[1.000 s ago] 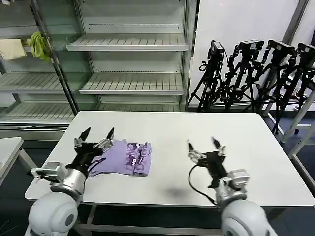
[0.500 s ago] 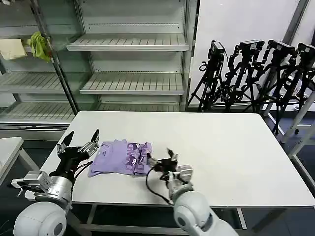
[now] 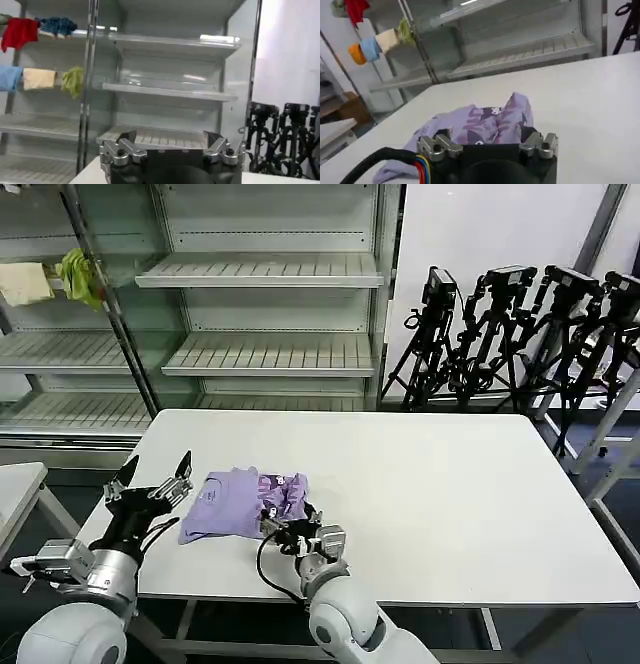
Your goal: Fold and organize the clothes.
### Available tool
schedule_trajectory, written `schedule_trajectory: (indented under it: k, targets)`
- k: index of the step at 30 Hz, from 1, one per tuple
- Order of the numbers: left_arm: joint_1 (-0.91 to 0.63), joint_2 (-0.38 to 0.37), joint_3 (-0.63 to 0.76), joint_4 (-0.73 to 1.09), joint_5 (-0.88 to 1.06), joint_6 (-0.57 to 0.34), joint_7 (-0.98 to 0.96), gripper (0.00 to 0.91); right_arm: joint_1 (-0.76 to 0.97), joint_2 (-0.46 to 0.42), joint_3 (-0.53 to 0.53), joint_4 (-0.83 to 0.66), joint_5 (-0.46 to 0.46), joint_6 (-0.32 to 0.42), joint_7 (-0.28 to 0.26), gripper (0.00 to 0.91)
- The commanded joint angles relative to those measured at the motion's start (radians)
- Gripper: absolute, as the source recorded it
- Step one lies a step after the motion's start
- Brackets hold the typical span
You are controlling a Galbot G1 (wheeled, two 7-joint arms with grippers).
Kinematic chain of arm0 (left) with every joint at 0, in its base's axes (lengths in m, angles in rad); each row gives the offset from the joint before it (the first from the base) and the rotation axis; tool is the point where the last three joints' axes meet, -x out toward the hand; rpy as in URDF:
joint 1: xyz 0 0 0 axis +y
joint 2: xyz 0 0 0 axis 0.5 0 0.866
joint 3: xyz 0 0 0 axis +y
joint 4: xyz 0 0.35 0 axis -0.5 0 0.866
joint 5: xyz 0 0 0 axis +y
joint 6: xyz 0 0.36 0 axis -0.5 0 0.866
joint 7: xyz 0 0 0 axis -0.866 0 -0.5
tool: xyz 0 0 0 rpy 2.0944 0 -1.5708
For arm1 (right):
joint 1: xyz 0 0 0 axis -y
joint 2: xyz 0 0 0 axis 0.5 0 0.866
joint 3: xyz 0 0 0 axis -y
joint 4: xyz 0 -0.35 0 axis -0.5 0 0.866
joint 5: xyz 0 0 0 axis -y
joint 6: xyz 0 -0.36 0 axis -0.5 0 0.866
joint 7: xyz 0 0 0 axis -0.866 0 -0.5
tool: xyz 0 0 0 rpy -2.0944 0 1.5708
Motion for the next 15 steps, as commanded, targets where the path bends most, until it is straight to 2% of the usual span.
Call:
schedule_trajectory:
  k: [1,15]
  targets:
    - [0.010,-0.002,-0.016,-0.002,0.004,-0.007,0.001,0.907,0.013,0.034,-0.019,-0.036,0.000,0.003,0.005,0.907]
    - [0.025,-0.008,-0.025,-0.001,0.015,-0.023,0.006,0.907,-0.021,0.008,0.024,-0.027,-0.009,0.015,-0.002,0.907]
